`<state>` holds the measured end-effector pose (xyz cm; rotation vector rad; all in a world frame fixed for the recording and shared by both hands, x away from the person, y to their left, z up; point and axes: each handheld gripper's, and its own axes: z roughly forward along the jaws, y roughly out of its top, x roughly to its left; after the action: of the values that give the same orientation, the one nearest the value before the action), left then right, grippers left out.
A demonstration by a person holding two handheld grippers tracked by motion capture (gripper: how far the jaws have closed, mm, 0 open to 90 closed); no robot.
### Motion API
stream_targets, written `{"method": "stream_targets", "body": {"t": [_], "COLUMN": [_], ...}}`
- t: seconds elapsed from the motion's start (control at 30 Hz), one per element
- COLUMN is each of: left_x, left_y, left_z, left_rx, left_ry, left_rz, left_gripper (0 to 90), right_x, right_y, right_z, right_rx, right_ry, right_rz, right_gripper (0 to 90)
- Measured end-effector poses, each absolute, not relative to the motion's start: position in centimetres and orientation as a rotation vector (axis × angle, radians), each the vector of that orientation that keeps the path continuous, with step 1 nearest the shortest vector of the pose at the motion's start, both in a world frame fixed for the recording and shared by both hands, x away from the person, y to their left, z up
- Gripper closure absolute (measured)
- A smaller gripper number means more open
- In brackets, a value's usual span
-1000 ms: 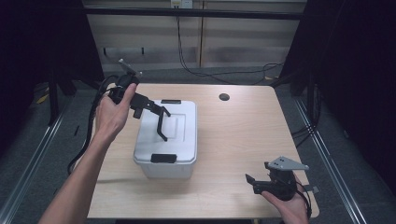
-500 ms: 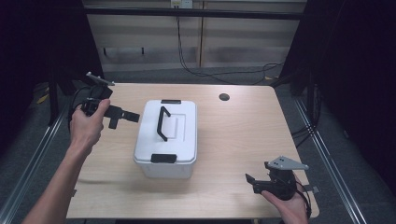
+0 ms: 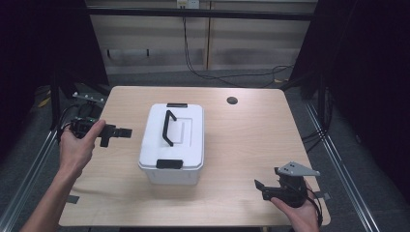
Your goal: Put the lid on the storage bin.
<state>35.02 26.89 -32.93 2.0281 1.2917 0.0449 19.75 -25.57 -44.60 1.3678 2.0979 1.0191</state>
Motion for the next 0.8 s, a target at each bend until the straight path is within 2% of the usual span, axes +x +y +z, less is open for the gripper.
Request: {"method": "stream_targets", "body": {"t": [0.2,0.8], "left_x": [33.6,30.2], "left_y": [28.7,31.8], "left_z": [-34.3,-39.1], "left_rx": [2.016,1.994], "left_ry": [1.255,1.286], "left_rz": [0.048,0.081], "left_gripper": [23.9,23.6], "right_x": [19.8,19.8], "right_y": [-25.5,-25.5], "right_z": [-44.6,-44.7], "right_rx": [1.372,1.371], "right_ry": [2.099,2.075], "right_rz": [1.019,1.027], "right_gripper": [15.6,15.7]}}
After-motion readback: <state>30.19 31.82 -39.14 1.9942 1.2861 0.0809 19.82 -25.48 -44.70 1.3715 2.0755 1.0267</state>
